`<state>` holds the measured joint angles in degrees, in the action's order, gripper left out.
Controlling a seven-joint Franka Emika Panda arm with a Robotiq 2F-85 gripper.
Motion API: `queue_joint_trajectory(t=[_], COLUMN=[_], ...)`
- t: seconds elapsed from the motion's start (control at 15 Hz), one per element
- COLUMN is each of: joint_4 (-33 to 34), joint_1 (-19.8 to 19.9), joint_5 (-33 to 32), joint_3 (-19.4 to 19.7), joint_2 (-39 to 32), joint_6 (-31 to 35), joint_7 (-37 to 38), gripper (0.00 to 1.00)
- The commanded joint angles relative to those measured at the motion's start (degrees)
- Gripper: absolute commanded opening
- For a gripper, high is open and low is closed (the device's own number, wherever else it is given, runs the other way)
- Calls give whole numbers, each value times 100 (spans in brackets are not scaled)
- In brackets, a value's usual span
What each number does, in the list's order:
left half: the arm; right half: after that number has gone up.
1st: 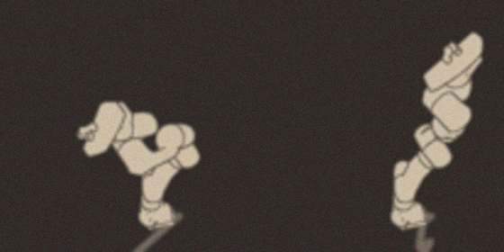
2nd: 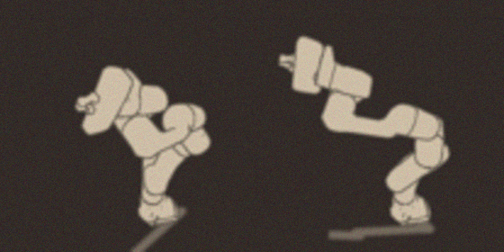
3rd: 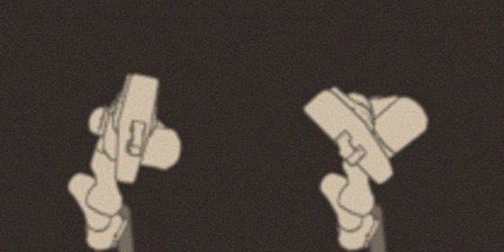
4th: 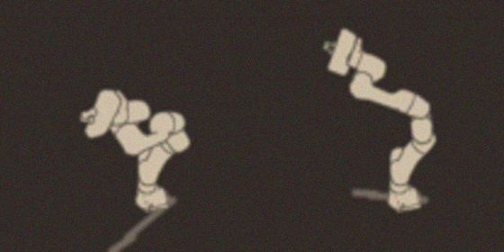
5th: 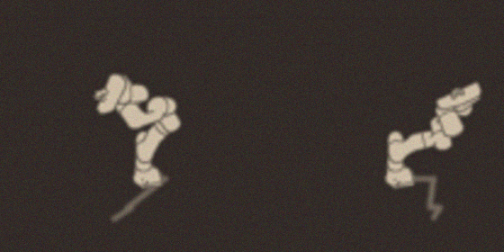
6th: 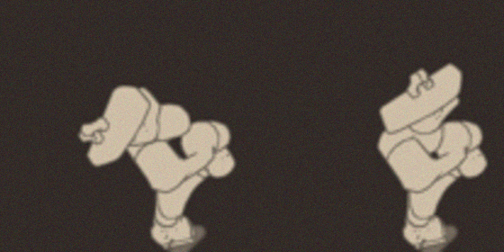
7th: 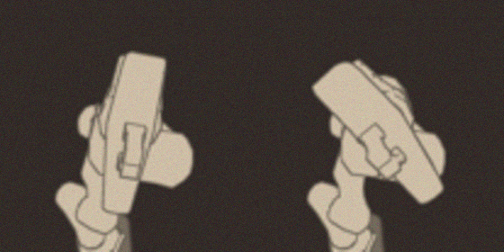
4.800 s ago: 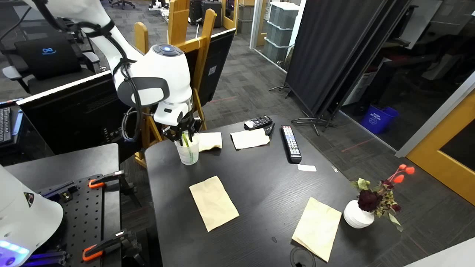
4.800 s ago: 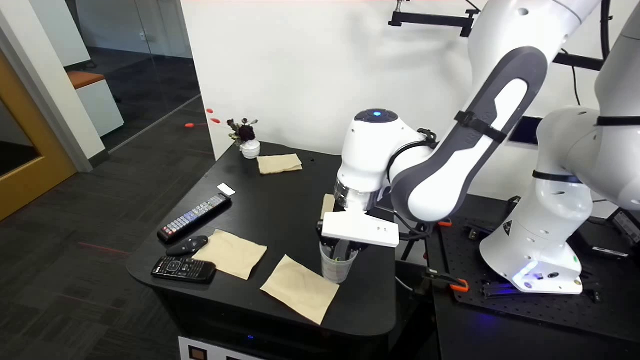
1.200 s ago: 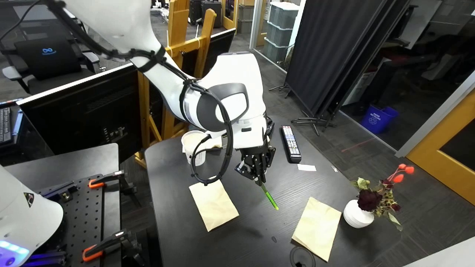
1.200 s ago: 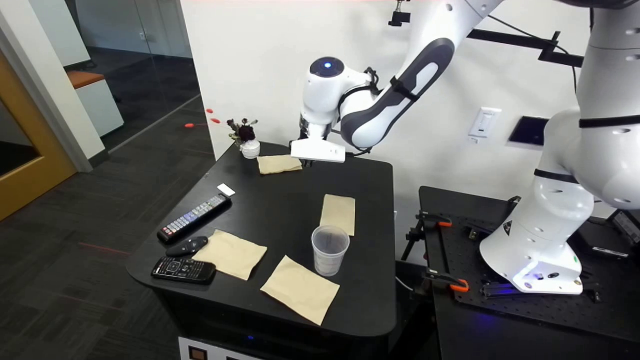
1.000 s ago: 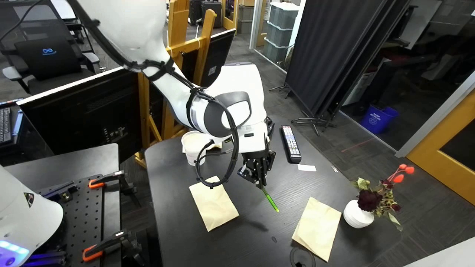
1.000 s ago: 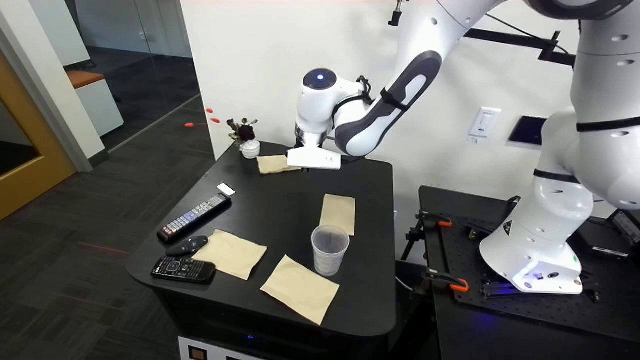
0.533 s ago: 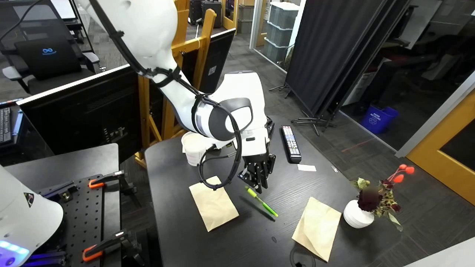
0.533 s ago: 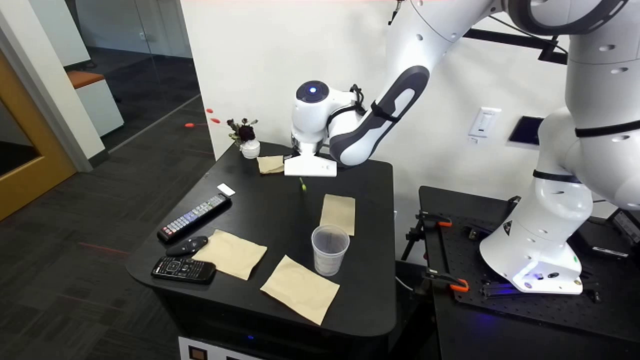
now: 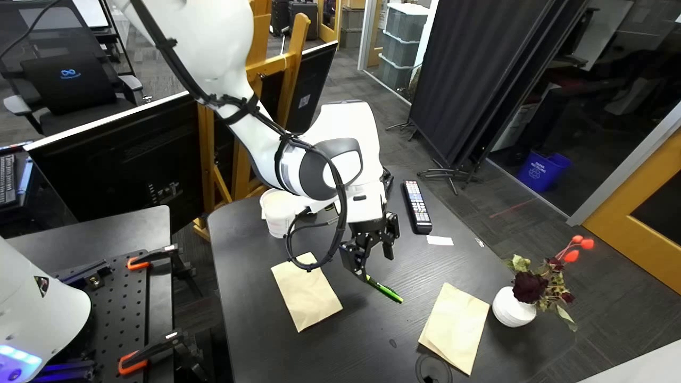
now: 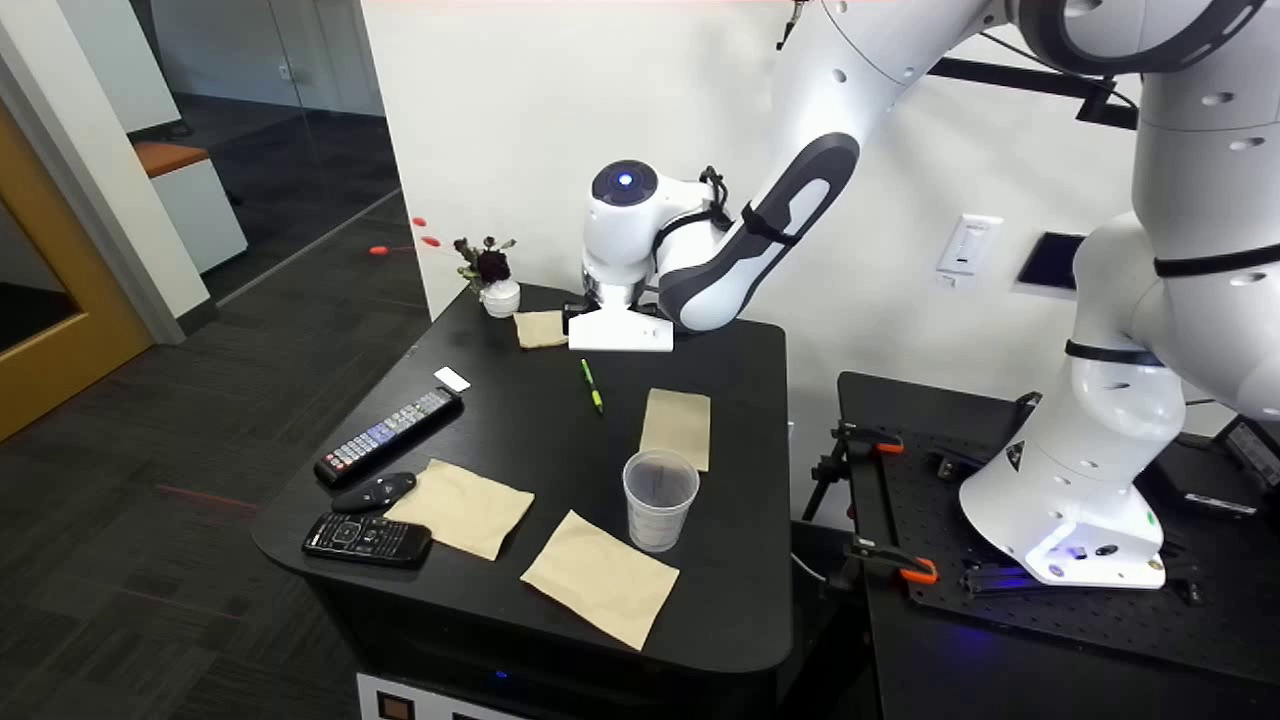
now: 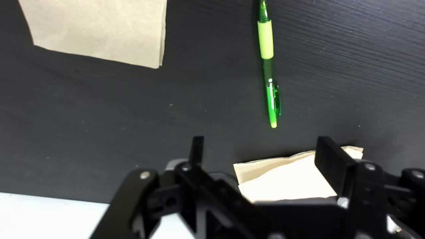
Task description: Remove the pen from the mug cup and place it on the table
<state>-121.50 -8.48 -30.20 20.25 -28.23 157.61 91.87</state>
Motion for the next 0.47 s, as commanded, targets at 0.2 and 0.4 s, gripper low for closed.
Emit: queue_joint_trajectory(t=[0.2, 0.4], joint_4=[-213, -44], joint_1=[-3, -95], joint_5=[241, 215], joint_3=[-38, 61], joint_2=[229, 8], joint_6=[-10, 6], joint_7=[-261, -135], gripper=[100, 100])
